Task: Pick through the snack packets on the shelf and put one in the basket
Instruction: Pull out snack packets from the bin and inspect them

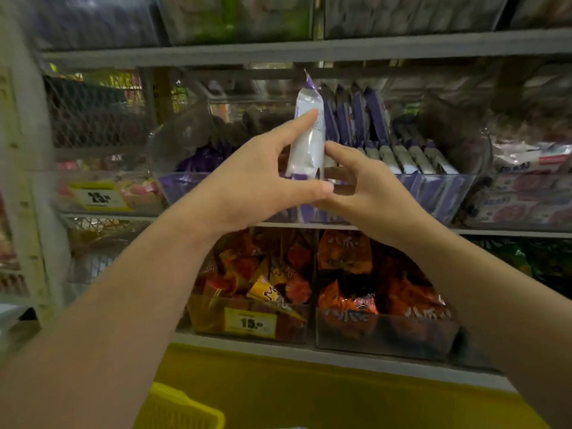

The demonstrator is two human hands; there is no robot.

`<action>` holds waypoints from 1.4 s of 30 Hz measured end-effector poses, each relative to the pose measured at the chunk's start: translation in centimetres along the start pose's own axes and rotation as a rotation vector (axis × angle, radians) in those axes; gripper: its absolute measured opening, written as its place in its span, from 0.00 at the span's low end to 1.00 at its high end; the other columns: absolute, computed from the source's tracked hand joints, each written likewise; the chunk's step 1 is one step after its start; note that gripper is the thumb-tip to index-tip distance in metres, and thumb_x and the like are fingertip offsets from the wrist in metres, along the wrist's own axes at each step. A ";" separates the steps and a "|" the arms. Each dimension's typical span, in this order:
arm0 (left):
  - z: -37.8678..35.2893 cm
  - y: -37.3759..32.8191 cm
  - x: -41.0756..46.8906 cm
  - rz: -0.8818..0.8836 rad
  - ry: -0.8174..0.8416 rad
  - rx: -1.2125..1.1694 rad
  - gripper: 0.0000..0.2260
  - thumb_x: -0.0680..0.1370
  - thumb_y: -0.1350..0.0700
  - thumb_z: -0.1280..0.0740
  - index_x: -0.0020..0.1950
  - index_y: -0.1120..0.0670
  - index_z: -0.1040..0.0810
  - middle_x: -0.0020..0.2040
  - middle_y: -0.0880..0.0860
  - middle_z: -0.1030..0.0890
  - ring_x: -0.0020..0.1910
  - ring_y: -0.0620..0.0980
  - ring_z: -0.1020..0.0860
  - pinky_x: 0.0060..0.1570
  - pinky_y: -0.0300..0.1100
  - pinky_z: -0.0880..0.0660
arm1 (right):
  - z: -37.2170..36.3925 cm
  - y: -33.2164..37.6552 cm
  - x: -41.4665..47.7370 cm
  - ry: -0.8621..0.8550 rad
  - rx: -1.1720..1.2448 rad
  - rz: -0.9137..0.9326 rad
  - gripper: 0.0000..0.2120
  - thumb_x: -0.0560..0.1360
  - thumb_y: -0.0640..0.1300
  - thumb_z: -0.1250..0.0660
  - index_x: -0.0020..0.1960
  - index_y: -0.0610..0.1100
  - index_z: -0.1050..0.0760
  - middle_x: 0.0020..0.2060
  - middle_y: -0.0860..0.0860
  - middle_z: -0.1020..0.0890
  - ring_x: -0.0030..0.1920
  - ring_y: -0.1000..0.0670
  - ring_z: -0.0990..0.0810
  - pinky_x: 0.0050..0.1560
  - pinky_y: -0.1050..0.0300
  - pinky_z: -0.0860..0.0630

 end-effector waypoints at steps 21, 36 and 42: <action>-0.7 3.7 11.6 -0.095 -0.105 0.657 0.07 0.79 0.48 0.34 0.51 0.51 0.25 0.42 0.49 0.25 0.53 0.55 0.26 0.49 0.50 0.30 | 5.4 -7.2 7.4 0.353 -0.498 -0.200 0.16 0.75 0.59 0.34 0.58 0.53 0.19 0.53 0.59 0.17 0.50 0.64 0.21 0.51 0.67 0.25; -1.7 5.0 11.1 -0.183 0.336 1.011 0.18 0.82 0.41 0.45 0.54 0.45 0.18 0.59 0.40 0.26 0.79 0.53 0.51 0.76 0.54 0.50 | 3.3 -5.5 9.3 0.777 -0.778 -0.056 0.14 0.77 0.53 0.35 0.62 0.54 0.25 0.41 0.62 0.26 0.43 0.59 0.26 0.43 0.64 0.31; -1.7 5.9 10.6 -0.219 0.319 0.945 0.20 0.83 0.42 0.49 0.55 0.45 0.18 0.68 0.41 0.32 0.79 0.51 0.58 0.75 0.49 0.55 | 3.0 -5.1 9.5 0.784 -0.847 -0.026 0.04 0.77 0.49 0.37 0.50 0.53 0.24 0.35 0.59 0.25 0.36 0.59 0.26 0.38 0.63 0.29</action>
Point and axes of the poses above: each hand's wrist, its own x-axis towards the middle knuckle, its own z-axis out of the back of the hand, y = z × x, the point moved 3 cm from there along x, towards the middle knuckle
